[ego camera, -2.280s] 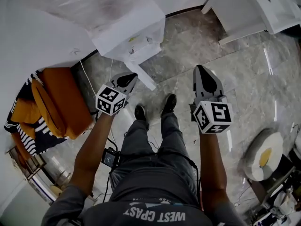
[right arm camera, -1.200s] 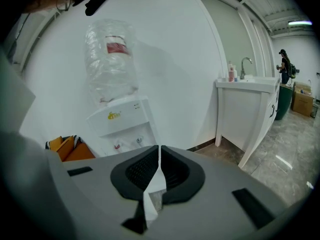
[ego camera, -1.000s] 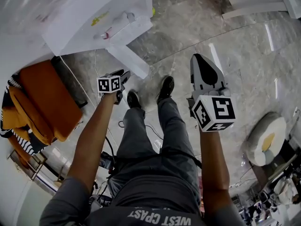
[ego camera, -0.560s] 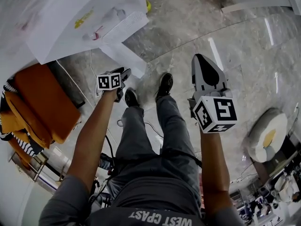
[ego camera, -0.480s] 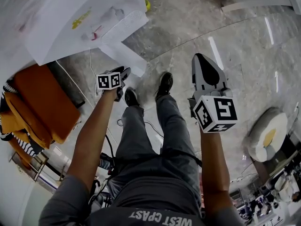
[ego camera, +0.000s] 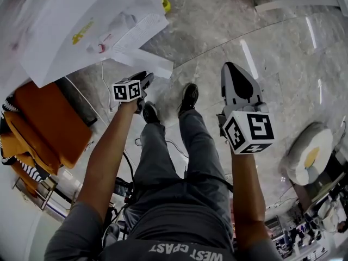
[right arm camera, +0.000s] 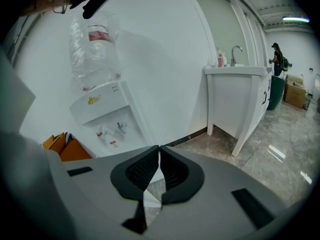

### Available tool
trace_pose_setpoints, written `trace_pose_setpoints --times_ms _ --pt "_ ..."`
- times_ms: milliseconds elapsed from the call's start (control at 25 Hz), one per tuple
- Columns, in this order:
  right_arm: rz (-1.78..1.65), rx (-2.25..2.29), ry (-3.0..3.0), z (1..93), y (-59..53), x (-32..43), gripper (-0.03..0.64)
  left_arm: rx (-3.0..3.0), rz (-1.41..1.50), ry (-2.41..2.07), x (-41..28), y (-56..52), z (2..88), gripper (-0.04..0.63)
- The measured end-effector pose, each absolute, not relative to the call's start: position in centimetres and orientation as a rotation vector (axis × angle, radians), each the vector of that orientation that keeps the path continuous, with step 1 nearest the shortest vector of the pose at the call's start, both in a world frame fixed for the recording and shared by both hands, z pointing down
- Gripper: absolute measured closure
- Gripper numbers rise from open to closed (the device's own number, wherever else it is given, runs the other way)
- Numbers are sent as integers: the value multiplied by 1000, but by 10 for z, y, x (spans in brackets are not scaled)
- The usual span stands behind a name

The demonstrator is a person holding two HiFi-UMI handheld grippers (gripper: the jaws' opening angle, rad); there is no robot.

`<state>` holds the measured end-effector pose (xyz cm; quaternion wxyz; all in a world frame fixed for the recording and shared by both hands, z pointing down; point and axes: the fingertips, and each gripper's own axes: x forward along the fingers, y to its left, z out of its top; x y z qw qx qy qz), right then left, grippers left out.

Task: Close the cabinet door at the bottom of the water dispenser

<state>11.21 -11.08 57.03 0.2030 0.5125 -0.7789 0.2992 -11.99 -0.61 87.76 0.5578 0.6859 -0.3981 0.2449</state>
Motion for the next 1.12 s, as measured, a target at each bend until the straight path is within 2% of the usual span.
trace_pose_setpoints --times_ms 600,840,1120 --pt "880 1466 -2105 593 -127 144 586 1761 702 -1074 -98 -80 890 422" --pt "901 1465 -2084 608 -131 152 587 1824 813 -1133 -92 -107 900 360" --pt "913 1472 -2063 623 -136 160 587 1846 861 -1184 -90 -133 911 345"
